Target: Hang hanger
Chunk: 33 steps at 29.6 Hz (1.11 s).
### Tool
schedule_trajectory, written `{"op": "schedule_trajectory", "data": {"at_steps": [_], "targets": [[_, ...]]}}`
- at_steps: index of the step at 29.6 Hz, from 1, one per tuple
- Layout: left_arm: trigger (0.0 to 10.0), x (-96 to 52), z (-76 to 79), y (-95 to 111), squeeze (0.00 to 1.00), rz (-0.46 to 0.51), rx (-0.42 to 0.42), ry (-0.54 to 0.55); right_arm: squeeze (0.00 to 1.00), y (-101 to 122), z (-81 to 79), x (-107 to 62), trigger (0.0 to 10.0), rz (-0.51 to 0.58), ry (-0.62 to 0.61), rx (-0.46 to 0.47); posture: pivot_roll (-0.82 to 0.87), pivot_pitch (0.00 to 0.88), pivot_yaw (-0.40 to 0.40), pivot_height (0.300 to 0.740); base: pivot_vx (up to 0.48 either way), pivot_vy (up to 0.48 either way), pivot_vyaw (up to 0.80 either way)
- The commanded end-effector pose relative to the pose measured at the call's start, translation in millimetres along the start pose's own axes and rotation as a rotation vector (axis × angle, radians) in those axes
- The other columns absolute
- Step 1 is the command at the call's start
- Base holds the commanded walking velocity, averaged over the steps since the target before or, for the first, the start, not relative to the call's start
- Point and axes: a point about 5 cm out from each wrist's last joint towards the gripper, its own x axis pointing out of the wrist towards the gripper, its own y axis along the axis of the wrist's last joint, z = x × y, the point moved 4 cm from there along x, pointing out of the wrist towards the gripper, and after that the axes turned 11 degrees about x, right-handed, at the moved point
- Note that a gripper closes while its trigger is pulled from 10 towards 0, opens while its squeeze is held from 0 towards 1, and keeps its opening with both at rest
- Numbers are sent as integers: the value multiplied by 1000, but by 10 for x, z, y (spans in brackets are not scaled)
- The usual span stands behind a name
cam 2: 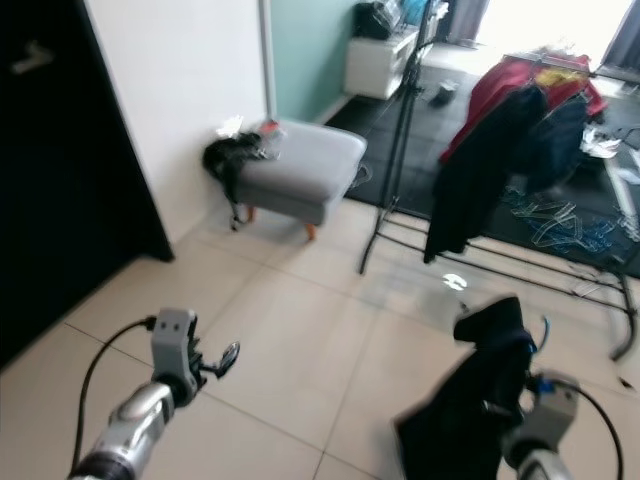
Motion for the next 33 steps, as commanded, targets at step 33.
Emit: {"op": "schedule_trajectory", "data": {"at_steps": [33], "targets": [[10000, 22, 41, -3, 0, -12, 16, -21, 0, 118, 1, -1, 10000, 46, 19, -11, -61, 66, -43, 740, 339, 0, -412]]}}
